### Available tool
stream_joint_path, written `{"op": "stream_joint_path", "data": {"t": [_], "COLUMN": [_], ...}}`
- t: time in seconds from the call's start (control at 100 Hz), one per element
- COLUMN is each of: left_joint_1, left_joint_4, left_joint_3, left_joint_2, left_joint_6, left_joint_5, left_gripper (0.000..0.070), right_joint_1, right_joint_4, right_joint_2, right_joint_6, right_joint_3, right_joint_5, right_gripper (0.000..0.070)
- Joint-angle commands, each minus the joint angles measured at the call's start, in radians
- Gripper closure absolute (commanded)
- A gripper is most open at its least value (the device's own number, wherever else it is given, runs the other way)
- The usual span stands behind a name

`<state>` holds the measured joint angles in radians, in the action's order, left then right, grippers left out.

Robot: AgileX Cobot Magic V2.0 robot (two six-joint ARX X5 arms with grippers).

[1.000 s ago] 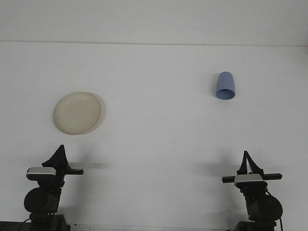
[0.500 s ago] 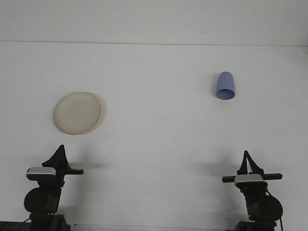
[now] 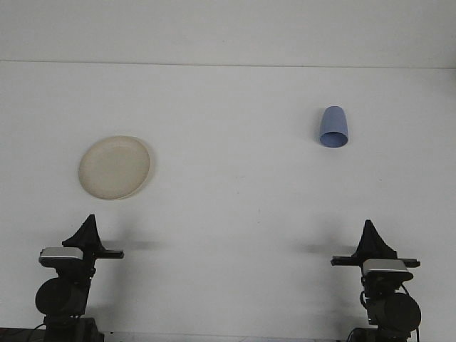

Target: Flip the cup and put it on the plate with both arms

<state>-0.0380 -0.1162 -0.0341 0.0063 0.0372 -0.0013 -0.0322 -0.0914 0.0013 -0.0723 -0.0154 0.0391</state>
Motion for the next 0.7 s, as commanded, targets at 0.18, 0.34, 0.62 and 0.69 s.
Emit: {"op": "stream_joint_path", "data": {"t": [0.18,0.34,0.62,0.69], "left_joint_1": [0.0,0.0,0.0,0.0], "left_joint_4": [-0.013,-0.013,-0.013,-0.013], "left_joint_3": [0.02,0.02,0.02,0.02], "left_joint_2": [-0.001,-0.001,-0.001,-0.001], "left_joint_6": [-0.004,-0.004,-0.004,-0.004], "left_joint_5": [-0.002,-0.002,-0.002,-0.002], "left_gripper": [0.0686,0.0686,0.0686,0.0686], "right_joint_1": [-0.001,0.0,0.0,0.0], "right_joint_4": [0.08,0.088,-0.167,-0.293], "right_joint_2": [0.166,0.445,0.922,1.045], "right_joint_6": [-0.209,-0.076,0.019,0.021], "right_joint_3": [-0.218,-0.399,-0.53,-0.532], "right_joint_5": [-0.036,-0.035,0.042,0.045], "right_gripper": [0.07,0.0637,0.0143,0.0143]}}
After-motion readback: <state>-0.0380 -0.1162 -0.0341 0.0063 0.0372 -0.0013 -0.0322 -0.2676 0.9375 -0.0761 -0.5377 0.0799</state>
